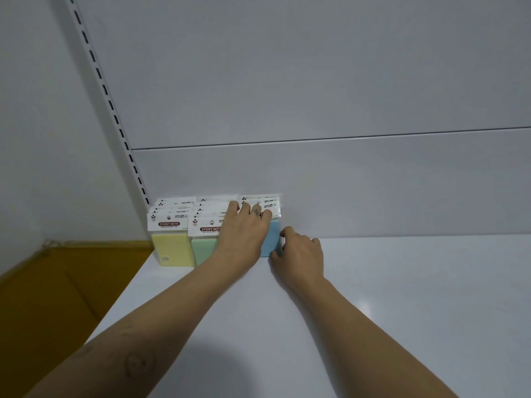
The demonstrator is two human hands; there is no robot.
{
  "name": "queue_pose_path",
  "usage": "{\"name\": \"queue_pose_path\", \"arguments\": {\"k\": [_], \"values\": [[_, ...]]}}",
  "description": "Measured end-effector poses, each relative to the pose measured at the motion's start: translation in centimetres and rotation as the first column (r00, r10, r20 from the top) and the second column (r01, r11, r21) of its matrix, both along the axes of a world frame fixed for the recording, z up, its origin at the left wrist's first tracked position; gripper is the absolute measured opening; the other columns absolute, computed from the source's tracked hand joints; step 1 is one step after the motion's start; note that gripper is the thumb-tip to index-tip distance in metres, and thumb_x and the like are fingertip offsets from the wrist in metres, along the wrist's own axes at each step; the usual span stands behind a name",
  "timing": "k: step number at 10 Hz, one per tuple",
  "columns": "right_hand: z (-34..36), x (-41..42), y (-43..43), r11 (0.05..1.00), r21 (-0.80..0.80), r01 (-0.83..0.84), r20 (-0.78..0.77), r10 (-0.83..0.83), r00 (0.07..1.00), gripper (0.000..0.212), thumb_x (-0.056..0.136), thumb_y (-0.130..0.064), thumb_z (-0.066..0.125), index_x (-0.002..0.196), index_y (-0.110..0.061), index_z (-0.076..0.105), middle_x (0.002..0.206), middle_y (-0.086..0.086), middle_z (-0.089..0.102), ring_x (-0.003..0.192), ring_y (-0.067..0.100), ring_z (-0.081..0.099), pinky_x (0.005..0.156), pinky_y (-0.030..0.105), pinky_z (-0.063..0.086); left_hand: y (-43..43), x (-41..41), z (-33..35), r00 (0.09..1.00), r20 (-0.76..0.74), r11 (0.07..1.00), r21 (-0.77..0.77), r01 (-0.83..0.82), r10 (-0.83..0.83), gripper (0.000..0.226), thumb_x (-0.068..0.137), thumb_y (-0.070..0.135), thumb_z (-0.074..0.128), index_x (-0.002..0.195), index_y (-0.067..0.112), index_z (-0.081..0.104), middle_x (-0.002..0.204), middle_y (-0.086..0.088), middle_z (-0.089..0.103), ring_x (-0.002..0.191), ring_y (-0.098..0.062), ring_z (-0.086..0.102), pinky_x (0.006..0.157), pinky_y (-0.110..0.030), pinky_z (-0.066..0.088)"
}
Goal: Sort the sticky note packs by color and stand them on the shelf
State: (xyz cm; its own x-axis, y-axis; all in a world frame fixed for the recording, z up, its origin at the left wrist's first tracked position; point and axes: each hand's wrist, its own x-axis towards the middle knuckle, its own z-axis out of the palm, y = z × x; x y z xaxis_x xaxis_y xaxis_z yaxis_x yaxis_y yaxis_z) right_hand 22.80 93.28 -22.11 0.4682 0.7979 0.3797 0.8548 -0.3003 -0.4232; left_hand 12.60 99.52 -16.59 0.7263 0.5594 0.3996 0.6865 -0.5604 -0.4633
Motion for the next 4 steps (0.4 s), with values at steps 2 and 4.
{"name": "queue_pose_path", "arguments": {"k": [2,4], "values": [[0.4,0.2,-0.4,1.000,-0.005,-0.011,-0.046,0.011,0.999,0.031,0.082,-0.028,0.055,0.110,-0.016,0.051,0.103,0.002,0.064,0.094,0.026,0.059,0.082,0.035,0.040,-0.3,-1.1,0.0,0.994,0.046,0.995,-0.010,0.104,-0.103,0.039,0.079,0.022,0.064,0.113,0.013,0.049,0.109,-0.006,0.059,0.103,-0.026,0.054,0.091,-0.039,0.029],[1.8,0.1,-1.6,0.999,0.040,-0.006,-0.022,0.007,1.000,0.062,0.082,-0.040,0.063,0.135,-0.017,0.041,0.125,0.004,0.051,0.114,0.023,0.050,0.092,0.033,0.036,-0.3,-3.6,1.2,0.956,0.182,0.972,0.074,0.222,-0.232,0.050,0.066,0.039,0.075,0.109,0.016,0.062,0.109,-0.002,0.065,0.107,-0.022,0.058,0.095,-0.039,0.024]]}}
